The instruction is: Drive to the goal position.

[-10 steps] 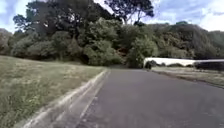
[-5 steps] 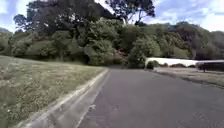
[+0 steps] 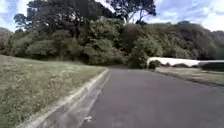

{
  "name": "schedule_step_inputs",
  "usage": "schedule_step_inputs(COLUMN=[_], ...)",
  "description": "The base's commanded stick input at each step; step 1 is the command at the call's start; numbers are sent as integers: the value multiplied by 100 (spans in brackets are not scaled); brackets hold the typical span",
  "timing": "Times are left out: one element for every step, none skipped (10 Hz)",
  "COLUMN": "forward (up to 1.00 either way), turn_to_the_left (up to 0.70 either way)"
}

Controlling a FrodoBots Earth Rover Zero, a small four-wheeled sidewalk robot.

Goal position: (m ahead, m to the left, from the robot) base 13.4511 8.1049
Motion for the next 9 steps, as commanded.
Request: schedule_step_inputs(forward=[70,70,70,70,70,70,70,68,67], turn_to_the_left=[-6,-3,0,0,0,-3,-6,-16,-6])
